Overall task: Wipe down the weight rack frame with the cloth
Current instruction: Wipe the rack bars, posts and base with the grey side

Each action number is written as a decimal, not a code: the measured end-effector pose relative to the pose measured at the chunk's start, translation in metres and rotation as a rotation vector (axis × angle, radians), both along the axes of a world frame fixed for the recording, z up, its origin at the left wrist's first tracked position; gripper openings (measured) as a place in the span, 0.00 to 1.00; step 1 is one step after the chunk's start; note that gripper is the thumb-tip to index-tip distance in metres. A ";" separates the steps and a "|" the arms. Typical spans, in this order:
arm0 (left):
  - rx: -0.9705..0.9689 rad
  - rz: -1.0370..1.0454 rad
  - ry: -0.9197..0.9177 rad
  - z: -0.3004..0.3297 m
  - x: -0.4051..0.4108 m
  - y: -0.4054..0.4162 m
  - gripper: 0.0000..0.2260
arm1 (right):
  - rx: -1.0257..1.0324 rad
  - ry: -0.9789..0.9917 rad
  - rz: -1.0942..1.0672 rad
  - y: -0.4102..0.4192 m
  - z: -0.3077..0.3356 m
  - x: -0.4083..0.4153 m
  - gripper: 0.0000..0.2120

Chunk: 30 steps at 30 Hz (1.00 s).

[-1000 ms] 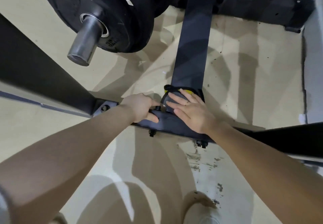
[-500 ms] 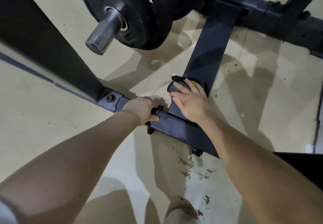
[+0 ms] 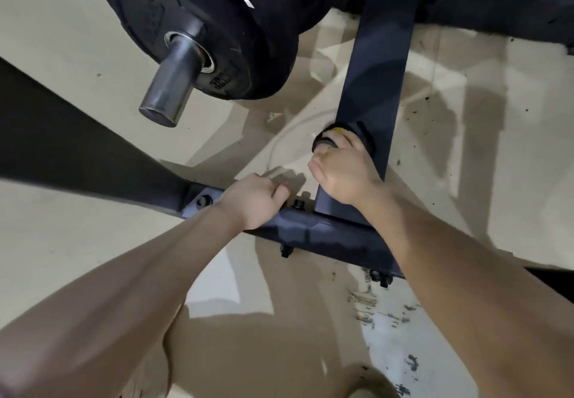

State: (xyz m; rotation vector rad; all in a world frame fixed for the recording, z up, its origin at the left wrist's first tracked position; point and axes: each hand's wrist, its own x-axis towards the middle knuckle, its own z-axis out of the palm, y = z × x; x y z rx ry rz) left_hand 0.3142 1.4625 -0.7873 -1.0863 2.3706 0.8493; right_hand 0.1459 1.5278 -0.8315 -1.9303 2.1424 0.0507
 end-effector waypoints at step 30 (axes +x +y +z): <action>0.433 0.288 0.348 -0.052 -0.068 0.010 0.19 | 0.037 -0.119 -0.523 0.055 -0.004 0.001 0.24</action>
